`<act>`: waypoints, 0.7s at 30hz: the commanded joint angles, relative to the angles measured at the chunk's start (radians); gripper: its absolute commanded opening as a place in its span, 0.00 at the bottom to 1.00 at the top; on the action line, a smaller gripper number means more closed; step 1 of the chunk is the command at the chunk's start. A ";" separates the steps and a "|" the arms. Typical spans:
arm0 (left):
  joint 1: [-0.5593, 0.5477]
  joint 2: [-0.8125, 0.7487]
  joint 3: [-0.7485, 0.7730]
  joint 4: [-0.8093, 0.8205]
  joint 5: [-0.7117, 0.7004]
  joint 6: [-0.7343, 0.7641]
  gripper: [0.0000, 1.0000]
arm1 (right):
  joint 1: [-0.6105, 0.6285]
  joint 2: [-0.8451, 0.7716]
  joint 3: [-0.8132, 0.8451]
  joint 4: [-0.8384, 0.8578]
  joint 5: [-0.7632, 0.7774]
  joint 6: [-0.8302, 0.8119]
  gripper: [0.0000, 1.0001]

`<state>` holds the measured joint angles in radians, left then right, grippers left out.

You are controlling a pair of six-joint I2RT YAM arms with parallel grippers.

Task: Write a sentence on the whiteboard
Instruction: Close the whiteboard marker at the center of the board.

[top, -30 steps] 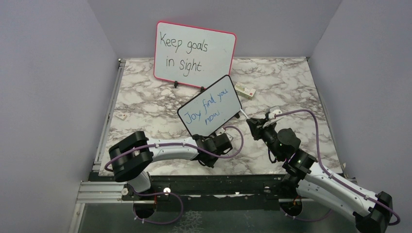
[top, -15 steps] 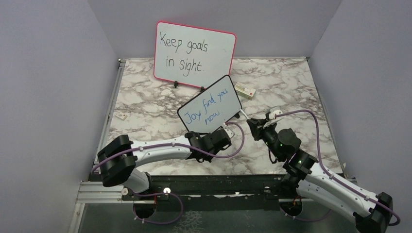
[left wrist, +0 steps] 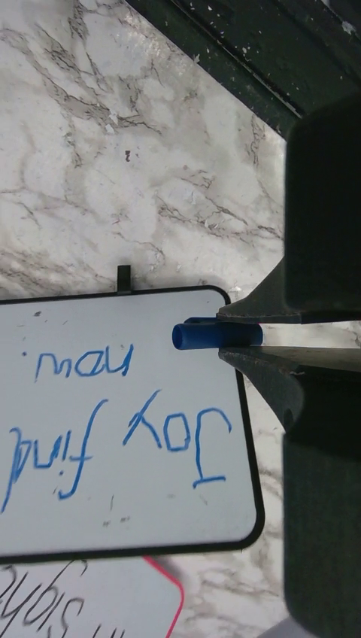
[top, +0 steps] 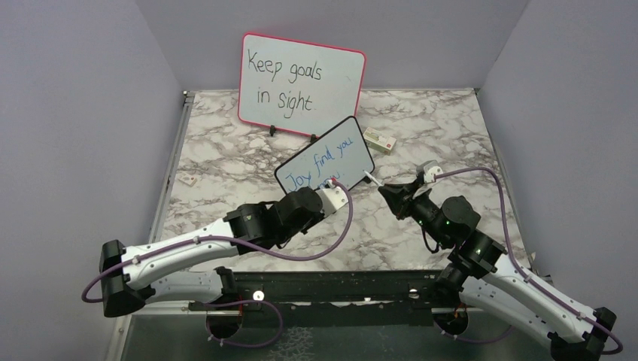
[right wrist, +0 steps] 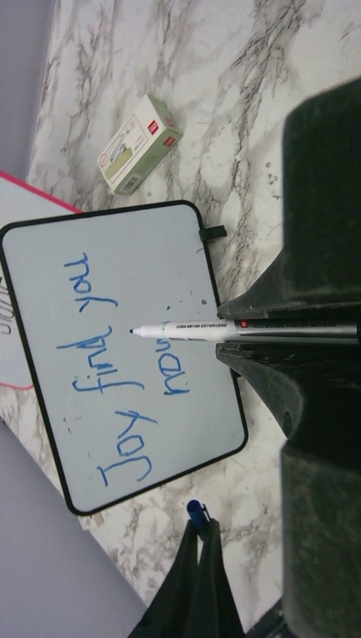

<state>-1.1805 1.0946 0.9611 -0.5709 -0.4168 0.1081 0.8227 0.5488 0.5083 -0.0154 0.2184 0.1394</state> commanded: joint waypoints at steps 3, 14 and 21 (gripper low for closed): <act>-0.005 -0.133 -0.019 0.068 0.036 0.262 0.00 | -0.005 0.018 0.110 -0.108 -0.247 -0.050 0.01; -0.005 -0.252 -0.099 0.090 0.140 0.541 0.00 | -0.005 0.105 0.224 -0.174 -0.574 -0.130 0.00; -0.005 -0.290 -0.126 0.120 0.200 0.593 0.00 | -0.005 0.180 0.243 -0.168 -0.678 -0.167 0.00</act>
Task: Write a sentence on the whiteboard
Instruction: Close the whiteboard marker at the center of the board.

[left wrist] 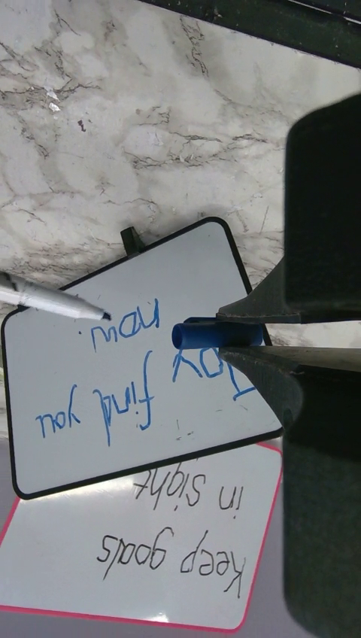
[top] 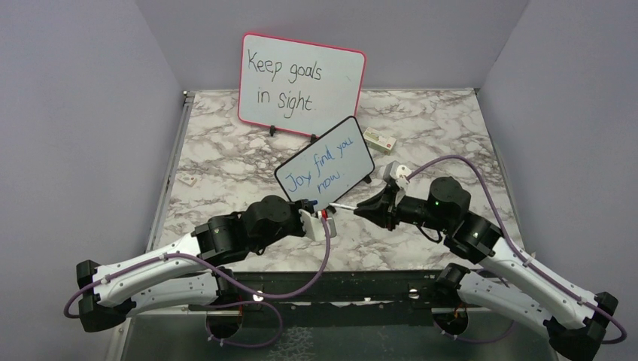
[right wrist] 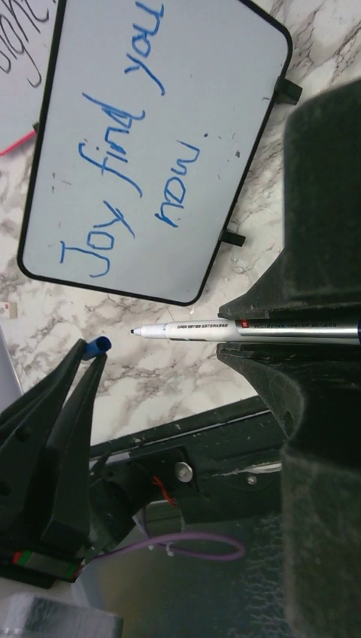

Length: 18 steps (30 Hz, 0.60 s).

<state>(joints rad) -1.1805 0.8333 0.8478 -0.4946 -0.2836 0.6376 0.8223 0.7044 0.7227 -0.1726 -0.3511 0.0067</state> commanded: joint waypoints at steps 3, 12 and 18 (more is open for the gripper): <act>-0.005 -0.034 -0.023 0.044 0.087 0.076 0.00 | -0.005 0.038 0.026 0.010 -0.144 -0.028 0.00; -0.005 -0.045 -0.035 0.043 0.136 0.080 0.00 | -0.005 0.055 0.032 0.033 -0.159 -0.022 0.01; -0.005 -0.039 -0.033 0.041 0.156 0.082 0.00 | -0.005 0.054 0.028 0.054 -0.131 -0.014 0.00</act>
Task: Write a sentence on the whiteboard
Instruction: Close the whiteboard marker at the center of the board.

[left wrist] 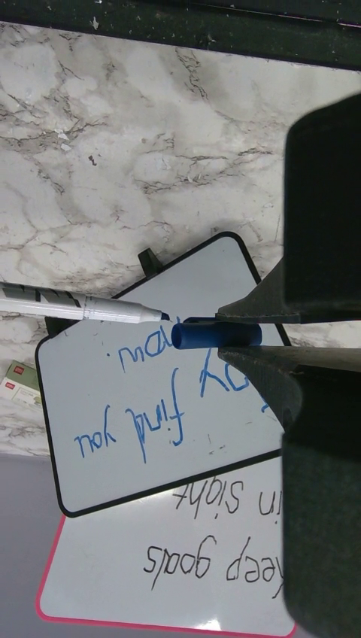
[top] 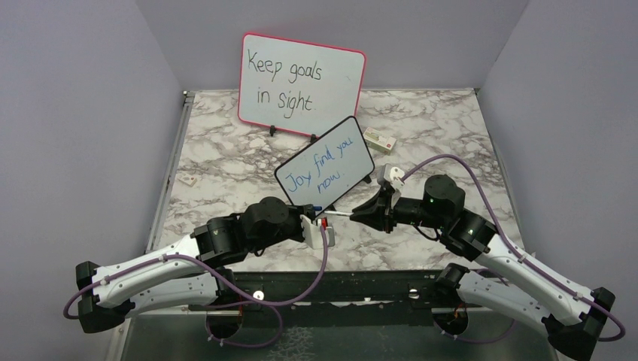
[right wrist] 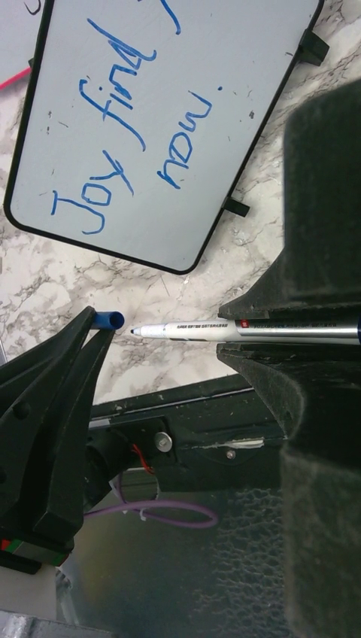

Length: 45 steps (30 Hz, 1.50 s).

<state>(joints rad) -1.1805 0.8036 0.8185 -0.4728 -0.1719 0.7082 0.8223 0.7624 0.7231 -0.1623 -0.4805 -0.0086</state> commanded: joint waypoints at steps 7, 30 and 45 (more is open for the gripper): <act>-0.005 -0.004 -0.002 0.017 0.053 0.011 0.00 | -0.005 0.004 0.027 0.045 0.012 0.000 0.01; -0.005 0.013 0.010 0.017 0.087 0.006 0.00 | -0.005 0.017 0.024 0.051 0.025 0.002 0.01; -0.004 0.050 0.065 0.025 0.098 -0.043 0.00 | -0.005 0.046 0.016 0.040 0.016 -0.005 0.01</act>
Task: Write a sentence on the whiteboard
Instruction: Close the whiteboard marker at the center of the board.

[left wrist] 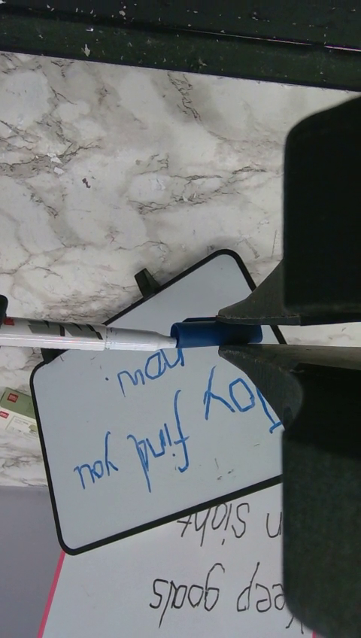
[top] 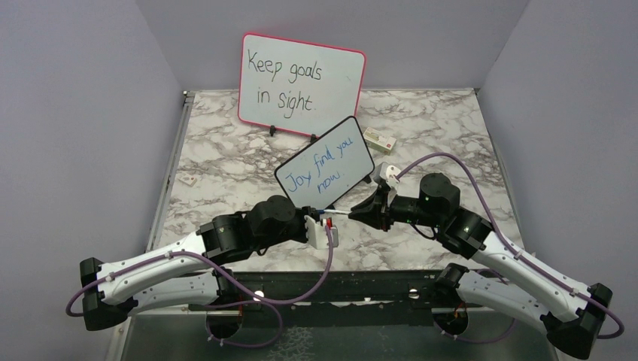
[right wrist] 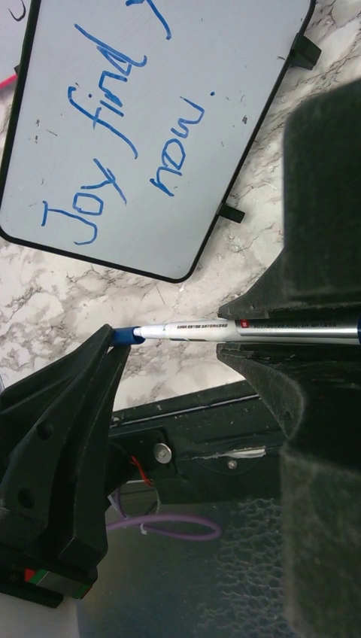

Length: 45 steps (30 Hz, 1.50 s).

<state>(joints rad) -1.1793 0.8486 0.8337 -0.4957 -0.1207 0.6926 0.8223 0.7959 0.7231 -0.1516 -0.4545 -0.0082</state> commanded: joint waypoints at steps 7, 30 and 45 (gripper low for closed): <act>-0.006 -0.029 0.054 0.112 0.033 -0.081 0.00 | -0.005 0.025 0.000 0.039 -0.010 -0.004 0.00; -0.006 0.037 0.136 0.113 0.206 0.006 0.00 | -0.005 0.134 0.053 0.022 -0.053 -0.016 0.01; -0.006 0.128 0.204 0.160 0.318 0.097 0.00 | -0.005 0.206 0.047 0.179 -0.104 0.091 0.00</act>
<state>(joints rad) -1.1557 0.9428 0.9428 -0.6006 -0.0257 0.7490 0.8093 0.9562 0.7586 -0.0975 -0.5396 0.0273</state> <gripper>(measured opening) 0.094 0.162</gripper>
